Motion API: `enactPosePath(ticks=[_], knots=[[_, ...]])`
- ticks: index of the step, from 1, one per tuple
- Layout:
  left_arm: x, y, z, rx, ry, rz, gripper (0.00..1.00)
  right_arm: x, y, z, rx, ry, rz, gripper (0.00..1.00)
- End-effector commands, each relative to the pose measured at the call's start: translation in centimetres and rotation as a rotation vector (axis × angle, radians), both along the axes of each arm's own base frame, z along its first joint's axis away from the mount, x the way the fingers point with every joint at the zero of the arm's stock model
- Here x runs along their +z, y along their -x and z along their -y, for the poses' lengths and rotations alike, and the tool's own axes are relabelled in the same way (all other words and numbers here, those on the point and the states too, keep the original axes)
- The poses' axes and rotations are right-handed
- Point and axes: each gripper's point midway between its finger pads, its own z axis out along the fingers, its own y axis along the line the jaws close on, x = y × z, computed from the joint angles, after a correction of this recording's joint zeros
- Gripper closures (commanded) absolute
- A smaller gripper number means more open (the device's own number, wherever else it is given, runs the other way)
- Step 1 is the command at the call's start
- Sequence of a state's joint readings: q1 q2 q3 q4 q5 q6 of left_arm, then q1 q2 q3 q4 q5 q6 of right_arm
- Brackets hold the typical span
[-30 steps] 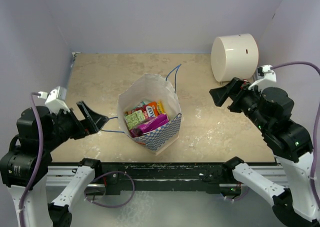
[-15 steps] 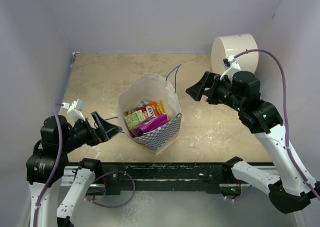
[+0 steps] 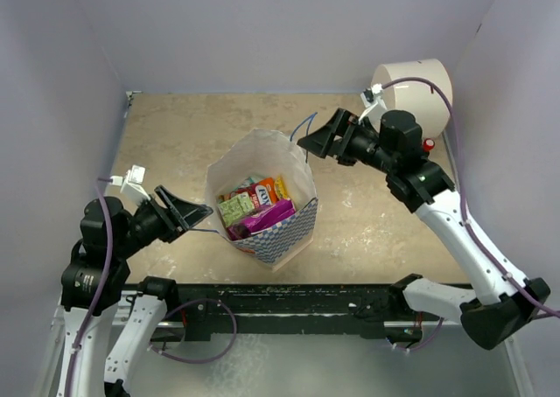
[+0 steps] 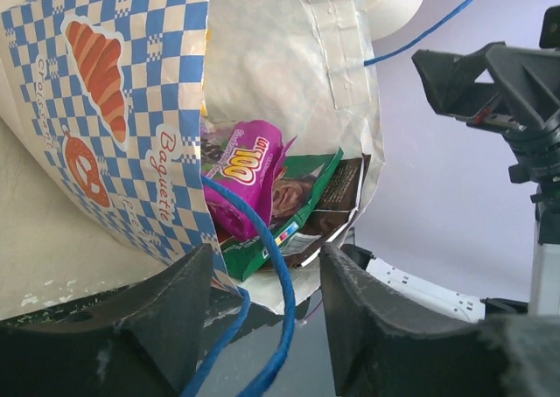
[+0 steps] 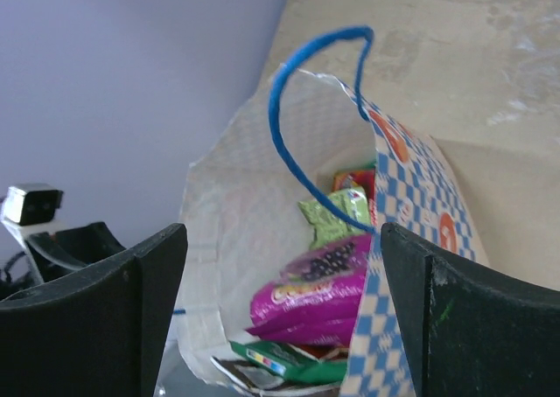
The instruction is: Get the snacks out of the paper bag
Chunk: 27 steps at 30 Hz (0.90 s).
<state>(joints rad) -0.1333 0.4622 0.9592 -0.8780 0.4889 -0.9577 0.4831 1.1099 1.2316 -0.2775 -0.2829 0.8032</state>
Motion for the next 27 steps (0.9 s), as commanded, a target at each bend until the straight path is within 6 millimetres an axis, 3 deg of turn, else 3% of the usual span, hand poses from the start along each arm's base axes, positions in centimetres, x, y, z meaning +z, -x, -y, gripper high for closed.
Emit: enactPosePath(ticks=[1,8,12,15,19,24,27], knots=[[0.7,-1.5,0.2,0.027,0.034,-0.007,0.5,4.5,-2.0,-2.4,0.062,-0.136,0.102,0.09],[0.8,-2.9,-0.6,0.076,-0.017,-0.043,0.69,4.6,-4.6,-4.8,0.143,-0.11,0.104,0.28],[1.3,-3.3,-0.5,0.076,-0.01,-0.067,0.79,4.6,-5.2,-5.5,0.173,-0.132,0.09,0.51],[2.5,-3.8,-0.6,0.093,-0.013,-0.059,0.84,5.1,-4.9,-6.4,0.226,-0.178,0.077,0.64],[4.2,-5.2,-1.2,0.129,-0.037,-0.026,0.9,6.1,-4.5,-7.2,0.293,-0.216,0.097,0.7],[6.8,-7.8,-1.8,0.163,-0.095,0.011,0.96,6.4,-5.3,-7.6,0.316,-0.165,0.123,0.88],[7.8,-9.4,-1.5,0.151,-0.108,0.016,1.0,7.2,-5.4,-7.5,0.323,-0.145,0.138,0.92]])
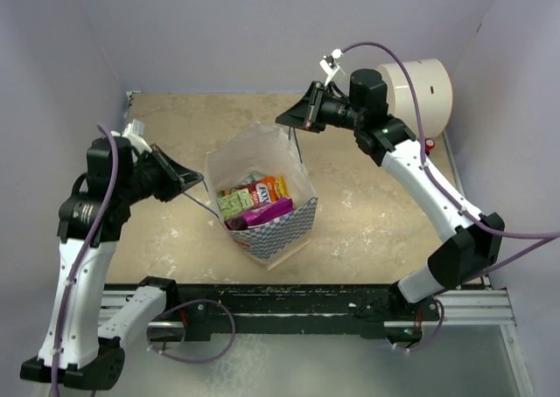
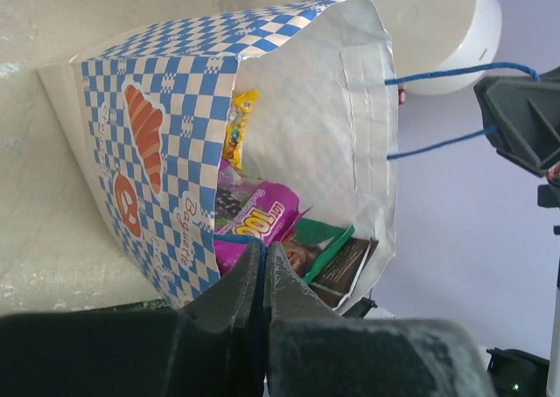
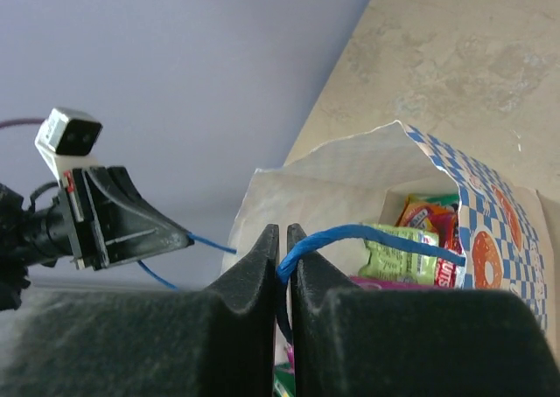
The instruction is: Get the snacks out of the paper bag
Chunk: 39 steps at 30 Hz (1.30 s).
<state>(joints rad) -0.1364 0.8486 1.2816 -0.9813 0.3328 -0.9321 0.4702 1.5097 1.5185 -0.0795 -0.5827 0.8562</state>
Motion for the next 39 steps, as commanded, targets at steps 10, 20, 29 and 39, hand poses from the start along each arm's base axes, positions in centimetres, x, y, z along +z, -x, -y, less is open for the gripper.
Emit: enactPosePath(ticks=[10,20,29,39], knots=[[8.3,-6.9,-1.6,0.038,-0.131,0.131,1.0,6.3,-0.1,-0.8,0.085,-0.072,0.211,0.94],[9.8,-11.3,-8.0,0.132,-0.167,0.089,1.0,6.8,0.4,-6.1,0.239,-0.163,0.195,0.93],[13.0,-13.7,-12.1,0.213,-0.321,0.174,1.0,7.4,2.8,-11.5,0.374,-0.263,0.137,0.93],[12.7,-15.6,-10.7,0.084,-0.271,0.244,1.0,4.4,5.2,-10.9,0.458,-0.183,0.1,0.92]])
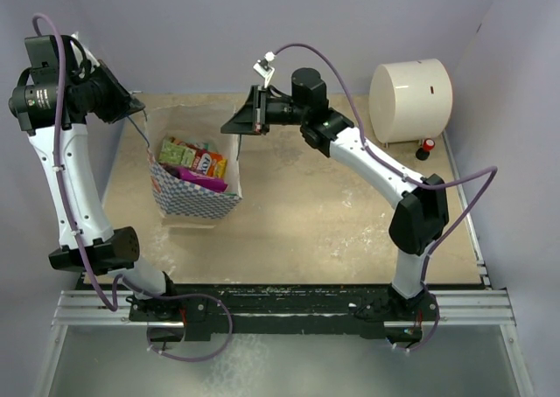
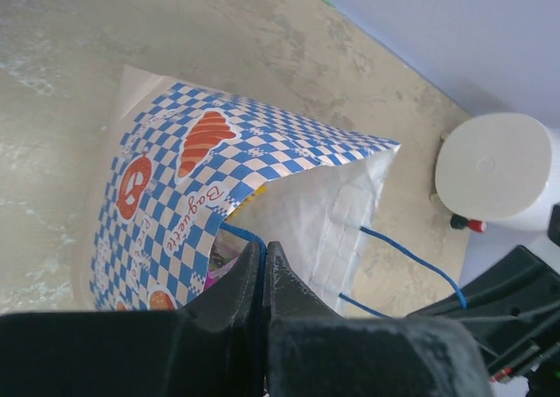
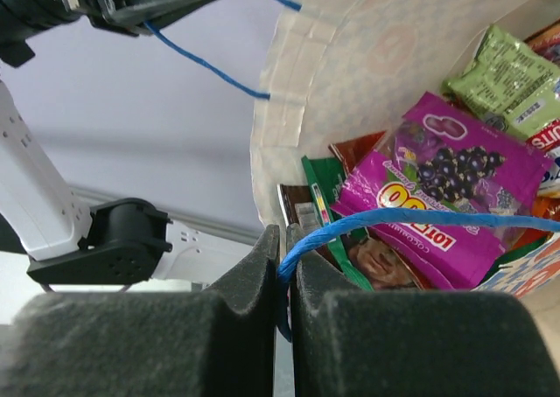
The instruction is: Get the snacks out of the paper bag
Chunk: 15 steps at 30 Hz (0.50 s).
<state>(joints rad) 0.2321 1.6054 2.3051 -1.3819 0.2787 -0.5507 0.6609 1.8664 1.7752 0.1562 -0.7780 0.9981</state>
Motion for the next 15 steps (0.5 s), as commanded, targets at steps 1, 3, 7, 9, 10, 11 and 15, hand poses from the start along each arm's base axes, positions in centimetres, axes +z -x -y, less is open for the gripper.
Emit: enactPosePath(ticks=[1,3,7,9,10,11,15], knots=[[4.6,-2.3,2.7,-0.174,0.058,0.247,1.0,4.4,3.5,1.9,0.086,-0.059,0.135,0.92],[3.6,-2.5,3.1,-0.181,0.1,0.215,1.0,4.3,3.5,2.4,0.077,-0.038,0.15,0.93],[1.7,-1.9,2.6,-0.137,0.098,0.156,1.0,4.7,2.9,3.5,0.042,-0.038,0.159,0.97],[0.9,-1.4,2.2,-0.107,0.085,0.136,0.94,5.7,2.8,4.3,0.004,-0.056,0.19,1.0],[0.6,-1.1,2.3,-0.107,0.084,0.133,0.91,6.2,2.8,4.7,-0.019,-0.067,0.223,1.0],[0.3,-1.0,2.4,-0.113,0.085,0.131,0.9,6.7,2.9,5.1,-0.048,-0.071,0.251,1.0],[-0.3,-0.7,2.1,-0.09,0.083,0.105,0.81,7.2,2.5,6.5,-0.127,-0.071,0.284,1.0]])
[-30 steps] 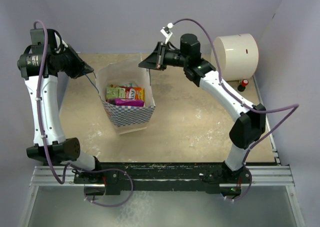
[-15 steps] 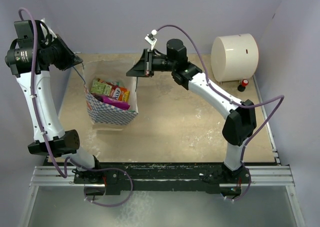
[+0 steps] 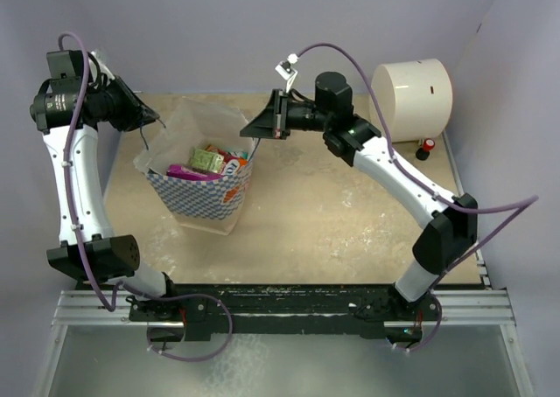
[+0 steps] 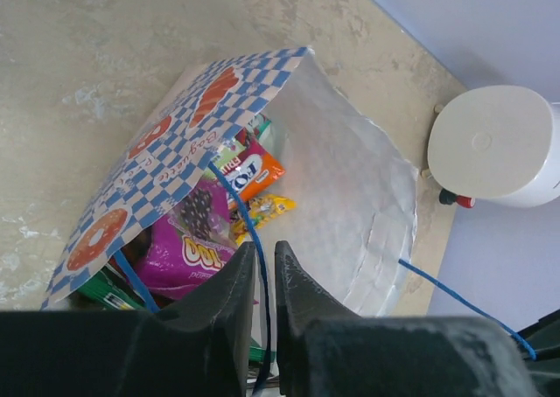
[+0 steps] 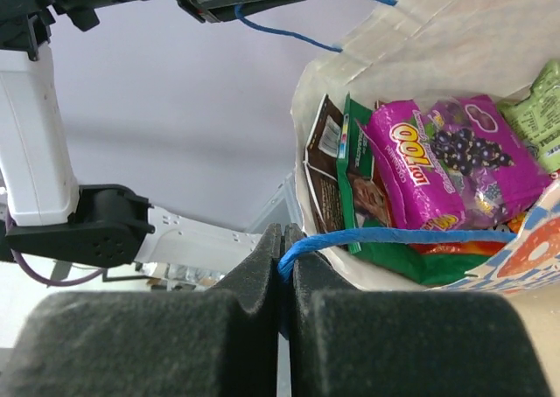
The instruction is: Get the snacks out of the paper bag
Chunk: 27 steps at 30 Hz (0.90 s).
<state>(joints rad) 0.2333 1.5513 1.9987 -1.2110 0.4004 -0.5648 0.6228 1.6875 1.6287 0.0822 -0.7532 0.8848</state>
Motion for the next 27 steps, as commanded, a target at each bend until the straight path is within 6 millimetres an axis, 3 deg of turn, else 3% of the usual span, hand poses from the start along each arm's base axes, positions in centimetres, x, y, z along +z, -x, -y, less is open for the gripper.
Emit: enactPosePath(ticks=[1,4,7,13,15,18,20,27], knots=[[4.5,0.9,0.3,0.006,-0.027,0.159,0.77,6.5,0.7,2.6,-0.06,-0.103,0.206,1.0],[4.7,1.3,-0.7,0.035,-0.092,0.157,0.66,5.9,0.4,3.4,-0.078,-0.064,0.212,1.0],[4.4,2.5,-2.3,0.093,-0.176,0.125,0.4,5.0,0.1,3.9,-0.1,-0.058,0.193,1.0],[2.2,5.1,-5.9,0.238,-0.341,0.026,0.14,4.4,0.2,4.4,-0.08,-0.061,0.176,1.0],[0.9,5.0,-6.1,0.25,-0.335,-0.005,0.16,4.2,0.4,4.4,-0.074,-0.059,0.172,1.0],[-1.3,3.9,-6.3,0.25,-0.326,-0.043,0.33,4.1,0.4,4.5,-0.07,-0.058,0.172,1.0],[-2.5,3.2,-6.8,0.266,-0.336,-0.058,0.39,4.0,0.4,4.5,-0.066,-0.057,0.172,1.0],[-3.2,-0.7,-6.0,0.294,-0.202,0.013,0.46,3.3,0.5,4.5,-0.052,-0.046,0.161,1.0]])
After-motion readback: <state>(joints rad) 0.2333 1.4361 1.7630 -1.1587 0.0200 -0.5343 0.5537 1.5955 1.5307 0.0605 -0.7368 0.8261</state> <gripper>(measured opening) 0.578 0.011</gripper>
